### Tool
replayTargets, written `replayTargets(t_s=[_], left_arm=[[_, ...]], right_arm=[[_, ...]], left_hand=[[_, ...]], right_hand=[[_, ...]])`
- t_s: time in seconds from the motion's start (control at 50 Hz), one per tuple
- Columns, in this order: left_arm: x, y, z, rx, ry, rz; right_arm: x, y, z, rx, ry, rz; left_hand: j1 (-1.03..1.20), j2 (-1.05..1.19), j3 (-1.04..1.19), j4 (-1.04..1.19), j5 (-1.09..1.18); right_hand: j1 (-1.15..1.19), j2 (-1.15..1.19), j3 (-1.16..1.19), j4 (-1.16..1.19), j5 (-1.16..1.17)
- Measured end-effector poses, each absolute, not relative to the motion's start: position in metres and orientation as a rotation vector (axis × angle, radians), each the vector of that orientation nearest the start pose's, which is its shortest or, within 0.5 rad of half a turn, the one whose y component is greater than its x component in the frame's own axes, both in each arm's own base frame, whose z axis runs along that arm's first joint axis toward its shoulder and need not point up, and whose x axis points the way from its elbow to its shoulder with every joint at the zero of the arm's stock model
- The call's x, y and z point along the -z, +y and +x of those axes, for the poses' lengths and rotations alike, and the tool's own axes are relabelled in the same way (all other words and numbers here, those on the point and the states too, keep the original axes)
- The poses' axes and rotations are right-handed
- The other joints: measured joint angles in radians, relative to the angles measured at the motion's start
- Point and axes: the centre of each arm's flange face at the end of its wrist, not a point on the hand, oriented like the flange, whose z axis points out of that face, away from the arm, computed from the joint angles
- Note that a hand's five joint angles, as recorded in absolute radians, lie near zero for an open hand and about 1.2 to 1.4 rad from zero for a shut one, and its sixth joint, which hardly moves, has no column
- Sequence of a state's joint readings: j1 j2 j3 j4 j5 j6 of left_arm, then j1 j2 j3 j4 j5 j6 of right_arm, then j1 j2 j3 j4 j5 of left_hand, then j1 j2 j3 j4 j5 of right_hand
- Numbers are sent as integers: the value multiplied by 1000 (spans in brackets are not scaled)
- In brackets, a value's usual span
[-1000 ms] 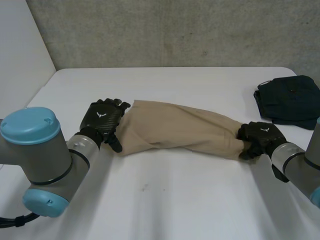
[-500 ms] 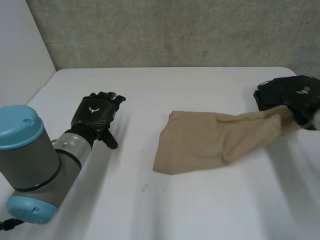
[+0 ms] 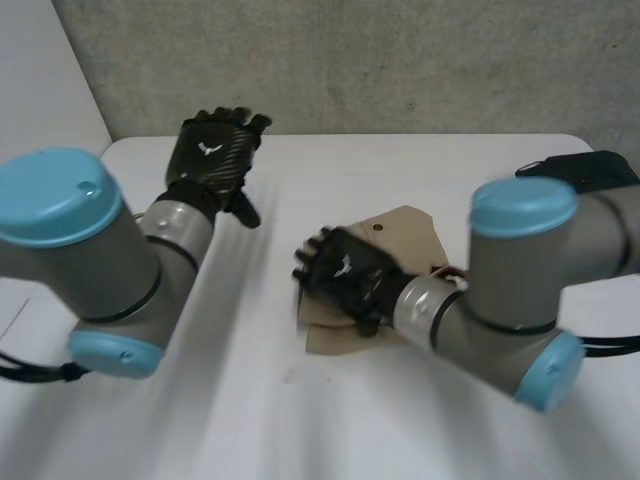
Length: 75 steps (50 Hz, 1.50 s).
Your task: Fold the laundry.
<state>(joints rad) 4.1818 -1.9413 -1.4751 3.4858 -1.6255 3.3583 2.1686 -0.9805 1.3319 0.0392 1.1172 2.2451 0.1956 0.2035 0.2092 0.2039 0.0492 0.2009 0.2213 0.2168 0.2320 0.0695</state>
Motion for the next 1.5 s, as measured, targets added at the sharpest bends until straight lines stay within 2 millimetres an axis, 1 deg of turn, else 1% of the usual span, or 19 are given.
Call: replayTargets(t_s=[0.02, 0.06, 0.1, 0.12, 0.16, 0.22, 0.3, 0.38, 0.5, 0.6, 0.66, 0.76, 1.02, 1.2, 1.26, 1.32, 1.4, 1.42, 1.5], left_arm=[[-243, -275, -311, 2440, 2144, 777], [-244, -278, -324, 2472, 2133, 801], [-244, -279, -330, 2485, 2130, 814], [-242, -279, -339, 2502, 2131, 834], [-239, -279, -349, 2518, 2137, 860], [-230, -278, -366, 2538, 2167, 917], [-212, -275, -384, 2520, 2260, 1002], [-192, -273, -393, 2451, 2366, 1054], [-156, -273, -399, 2271, 2517, 1106], [-136, -273, -397, 2127, 2593, 1134], [-130, -272, -396, 2063, 2619, 1147], [-125, -266, -390, 1960, 2640, 1173], [-129, -251, -376, 1809, 2439, 1258], [-133, -239, -381, 1814, 2383, 1295], [-144, -234, -385, 1858, 2371, 1299], [-164, -231, -387, 1929, 2350, 1287], [-188, -230, -386, 2014, 2325, 1256], [-199, -230, -384, 2056, 2315, 1235], [-232, -232, -376, 2177, 2298, 1177]], right_arm=[[-174, -221, 353, 1661, 1533, -1847], [-195, -240, 337, 1675, 1674, -1604], [-205, -249, 329, 1680, 1727, -1493], [-218, -261, 316, 1686, 1798, -1328], [-228, -273, 303, 1683, 1860, -1165], [-238, -291, 281, 1674, 1939, -946], [-236, -305, 263, 1656, 2007, -805], [-224, -311, 259, 1628, 2061, -777], [-189, -322, 261, 1543, 2162, -801], [-166, -328, 263, 1498, 2211, -851], [-153, -333, 263, 1486, 2248, -900], [-142, -335, 260, 1460, 2319, -985], [-140, -322, 252, 1425, 2372, -1112], [-137, -320, 251, 1456, 2353, -1162], [-138, -322, 251, 1484, 2342, -1161], [-150, -324, 250, 1560, 2311, -1142], [-175, -323, 249, 1693, 2252, -1094], [-187, -322, 248, 1757, 2227, -1058], [-215, -319, 238, 1891, 2194, -917]], left_hand=[[0, 0, 0, 0, 0], [2, 1, 0, 1, 0], [3, 2, 0, 1, 0], [6, 5, 4, 4, 4], [23, 19, 15, 15, 4], [87, 71, 65, 74, 38], [130, 116, 109, 120, 102], [130, 120, 110, 123, 107], [130, 120, 110, 123, 109], [130, 120, 110, 123, 109], [130, 120, 110, 122, 108], [129, 119, 110, 122, 106], [37, 54, 56, 62, 101], [5, 27, 26, 25, 74], [5, 15, 16, 15, 52], [3, 3, 1, 4, 24], [3, 3, 1, 4, 4], [3, 3, 1, 4, 1], [3, 3, 1, 4, 1]], right_hand=[[0, -1, -1, 0, -2], [0, -1, -1, 0, -2], [0, -1, -1, 0, -2], [0, -1, -1, 0, -2], [0, -1, -1, 0, -2], [0, -1, -1, 0, -2], [0, -1, -1, 0, -2], [0, -1, -1, 0, -2], [0, -1, -1, 0, -2], [0, -1, -1, 0, -2], [-2, -1, -1, 0, -2], [-25, -1, -1, 0, -2], [-59, -45, -1, 0, -2], [-59, -45, -1, 0, -2], [-59, -45, -1, 0, -2], [-62, -45, -1, 0, -2], [-62, -45, -1, 0, -2], [-62, -45, -1, 0, -2], [-62, -45, -1, 0, -2]])
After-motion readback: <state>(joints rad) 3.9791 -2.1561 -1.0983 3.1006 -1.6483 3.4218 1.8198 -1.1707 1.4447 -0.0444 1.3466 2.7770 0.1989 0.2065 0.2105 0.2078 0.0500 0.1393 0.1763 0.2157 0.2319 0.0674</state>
